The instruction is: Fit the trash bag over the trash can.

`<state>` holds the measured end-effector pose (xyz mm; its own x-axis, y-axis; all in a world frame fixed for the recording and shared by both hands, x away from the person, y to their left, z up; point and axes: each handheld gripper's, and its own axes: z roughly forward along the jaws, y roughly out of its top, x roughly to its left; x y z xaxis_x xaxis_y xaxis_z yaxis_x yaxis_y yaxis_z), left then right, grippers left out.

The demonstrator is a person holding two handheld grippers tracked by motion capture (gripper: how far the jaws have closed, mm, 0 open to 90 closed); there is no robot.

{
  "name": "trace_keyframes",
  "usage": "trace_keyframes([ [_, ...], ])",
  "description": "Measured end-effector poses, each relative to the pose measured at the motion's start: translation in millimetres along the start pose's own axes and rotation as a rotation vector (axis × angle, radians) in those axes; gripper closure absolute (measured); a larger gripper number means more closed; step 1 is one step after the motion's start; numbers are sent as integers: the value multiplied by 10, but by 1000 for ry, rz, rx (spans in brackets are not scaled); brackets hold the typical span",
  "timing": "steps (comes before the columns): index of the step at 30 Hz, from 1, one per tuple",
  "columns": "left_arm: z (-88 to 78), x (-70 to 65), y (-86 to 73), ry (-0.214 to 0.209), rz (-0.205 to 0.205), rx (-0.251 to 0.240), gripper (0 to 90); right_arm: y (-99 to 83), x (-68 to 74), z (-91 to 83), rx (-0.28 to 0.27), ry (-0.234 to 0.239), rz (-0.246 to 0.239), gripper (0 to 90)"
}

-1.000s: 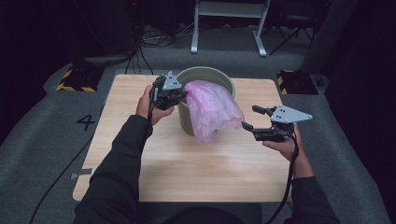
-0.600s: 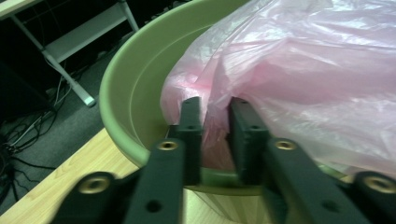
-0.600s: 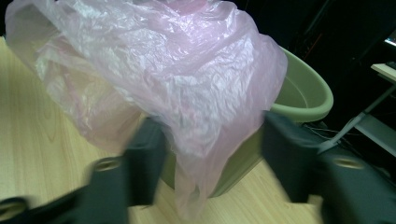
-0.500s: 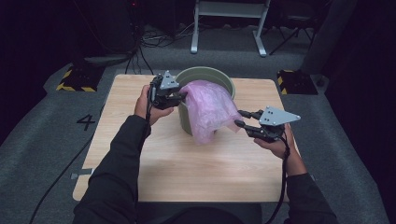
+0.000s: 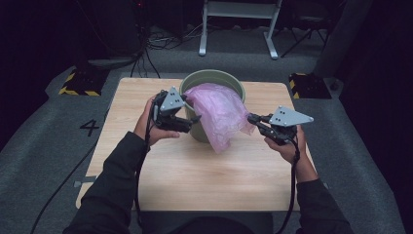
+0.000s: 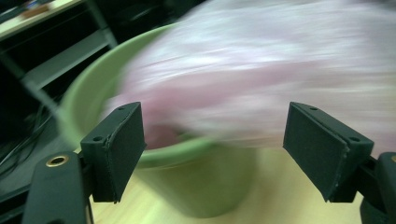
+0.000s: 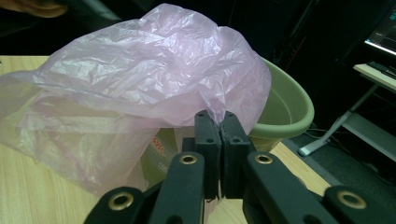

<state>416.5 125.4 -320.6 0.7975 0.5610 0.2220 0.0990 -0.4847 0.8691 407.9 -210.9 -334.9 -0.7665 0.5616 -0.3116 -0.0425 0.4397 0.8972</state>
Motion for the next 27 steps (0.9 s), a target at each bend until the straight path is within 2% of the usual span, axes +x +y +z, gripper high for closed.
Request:
trace_keyframes([
  [3, -12, -250, 46, -51, 52, -10, 197, 24, 14, 20, 9, -15, 1, 883],
  [8, 40, -548, 85, -122, 51, -26, 186, 58, 28, 47, 13, -24, 0, 882],
  [12, 117, -719, 97, -133, 82, -10, 174, 77, 37, 59, 16, -27, 0, 880],
  [15, 185, -778, 111, -114, 97, 7, 182, 91, 44, 62, 17, -24, 0, 869],
  [18, 264, -782, 113, -54, 106, 33, 317, 97, 45, 62, 15, -27, 1, 860],
  [20, 290, -743, 105, -35, 98, 25, 423, 96, 45, 59, 12, -26, 1, 856],
  [21, 293, -716, 101, -36, 88, 21, 490, 95, 46, 59, 12, -22, 1, 853],
  [23, 280, -661, 91, -58, 85, 6, 556, 94, 50, 57, 14, -20, 0, 838],
  [24, 265, -639, 87, -58, 81, -1, 621, 93, 55, 56, 16, -17, 1, 827],
  [26, 248, -615, 86, -62, 94, -1, 708, 94, 65, 54, 14, -15, -4, 818],
  [27, 242, -615, 85, -48, 104, 0, 744, 96, 73, 53, 13, -17, -5, 804],
])
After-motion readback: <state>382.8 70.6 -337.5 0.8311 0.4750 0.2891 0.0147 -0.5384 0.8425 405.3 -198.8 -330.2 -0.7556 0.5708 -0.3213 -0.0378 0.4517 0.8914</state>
